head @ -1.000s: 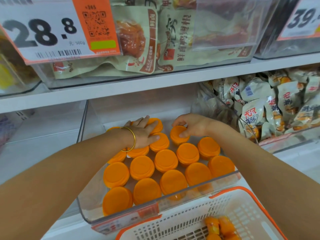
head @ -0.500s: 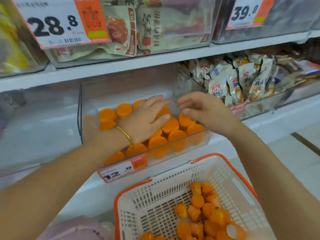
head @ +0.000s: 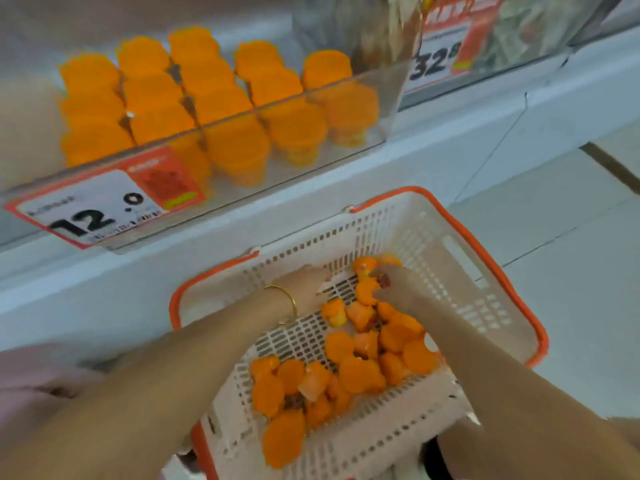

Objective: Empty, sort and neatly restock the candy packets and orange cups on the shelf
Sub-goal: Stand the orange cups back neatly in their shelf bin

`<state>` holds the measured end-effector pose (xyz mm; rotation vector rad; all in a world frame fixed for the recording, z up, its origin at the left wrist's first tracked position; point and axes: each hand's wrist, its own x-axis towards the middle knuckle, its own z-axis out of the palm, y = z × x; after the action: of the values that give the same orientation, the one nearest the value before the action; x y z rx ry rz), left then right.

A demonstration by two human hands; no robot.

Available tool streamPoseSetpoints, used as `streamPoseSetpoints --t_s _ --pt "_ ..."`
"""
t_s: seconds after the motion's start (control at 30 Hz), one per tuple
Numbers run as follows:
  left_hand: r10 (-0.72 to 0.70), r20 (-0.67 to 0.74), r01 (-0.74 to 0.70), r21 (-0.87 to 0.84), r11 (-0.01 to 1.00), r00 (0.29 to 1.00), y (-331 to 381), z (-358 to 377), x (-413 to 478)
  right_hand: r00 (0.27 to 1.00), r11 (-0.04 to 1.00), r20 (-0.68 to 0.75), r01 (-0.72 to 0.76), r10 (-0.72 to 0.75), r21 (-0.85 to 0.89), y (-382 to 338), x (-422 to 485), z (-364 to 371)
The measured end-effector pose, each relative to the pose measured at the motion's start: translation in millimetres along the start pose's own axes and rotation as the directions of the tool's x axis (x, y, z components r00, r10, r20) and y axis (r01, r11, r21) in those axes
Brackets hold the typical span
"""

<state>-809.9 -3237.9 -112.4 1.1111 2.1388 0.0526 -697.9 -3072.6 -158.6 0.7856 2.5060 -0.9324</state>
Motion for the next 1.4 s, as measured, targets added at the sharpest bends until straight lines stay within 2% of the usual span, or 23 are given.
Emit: streamPoseSetpoints --t_s 0.03,0.1,0.17,0.23,0.3,0.47,0.7,0.8,0.87,0.97,1.03,1.07,1.13,1.2,1.3,1.4 --pt "-0.018 0.030 0.019 -0.021 1.000 0.999 -7 14 14 0.998 0.988 0.044 0.045 -0.039 -0.148 7 12 11" --pt "-0.031 0.058 0.033 -0.044 0.998 0.998 -22 43 42 0.983 0.899 0.157 0.153 -0.096 -0.410 18 32 30" --pt "-0.041 0.090 0.044 -0.031 0.999 0.995 -32 69 68 0.966 0.805 0.231 0.229 -0.117 -0.547 25 48 42" --pt "-0.075 0.180 0.085 -0.045 0.995 0.981 -36 90 86 0.947 0.712 0.282 0.306 -0.157 -0.632 30 60 51" --pt "-0.091 0.261 0.105 -0.042 0.994 0.961 -35 105 97 0.932 0.647 0.318 0.353 -0.177 -0.676 35 68 56" --pt "-0.104 0.206 0.121 -0.072 0.990 0.973 -43 122 115 0.883 0.447 0.372 0.467 -0.288 -0.763 45 78 66" --pt "-0.126 0.221 0.175 -0.222 0.959 0.967 -51 130 117 0.829 0.447 0.416 0.554 -0.373 -0.703 50 88 74" --pt "-0.127 0.148 0.162 -0.258 0.952 0.981 -59 134 111 0.851 0.544 0.401 0.524 -0.338 -0.655 53 92 80" --pt "-0.170 0.095 0.191 -0.288 0.938 0.981 -67 130 107 0.880 0.665 0.350 0.473 -0.321 -0.579 50 91 80" --pt "-0.211 0.025 0.207 -0.348 0.914 0.977 -77 118 95 0.942 0.896 0.240 0.304 -0.233 -0.323 41 90 77" --pt "-0.217 -0.015 0.193 -0.400 0.896 0.976 -77 105 84 0.969 0.980 0.187 0.181 -0.162 -0.086 47 81 86" --pt "-0.207 -0.049 0.172 -0.388 0.905 0.977 -76 97 77 0.973 0.993 0.201 0.109 -0.117 0.054 49 74 89" --pt "-0.153 -0.125 0.111 -0.295 0.949 0.980 -70 76 62 0.966 0.931 0.249 -0.024 -0.073 0.364 44 53 80" --pt "-0.091 -0.170 0.044 -0.262 0.964 0.981 -57 50 41 0.952 0.858 0.293 -0.080 -0.085 0.508 20 33 40" --pt "-0.020 -0.197 -0.027 -0.230 0.973 0.980 -28 6 5 0.953 0.815 0.277 -0.060 -0.126 0.576 -14 -3 -23" --pt "0.031 -0.202 -0.063 -0.156 0.986 0.979 1 -41 -35 0.950 0.863 0.253 0.034 -0.185 0.504 -45 -49 -73"
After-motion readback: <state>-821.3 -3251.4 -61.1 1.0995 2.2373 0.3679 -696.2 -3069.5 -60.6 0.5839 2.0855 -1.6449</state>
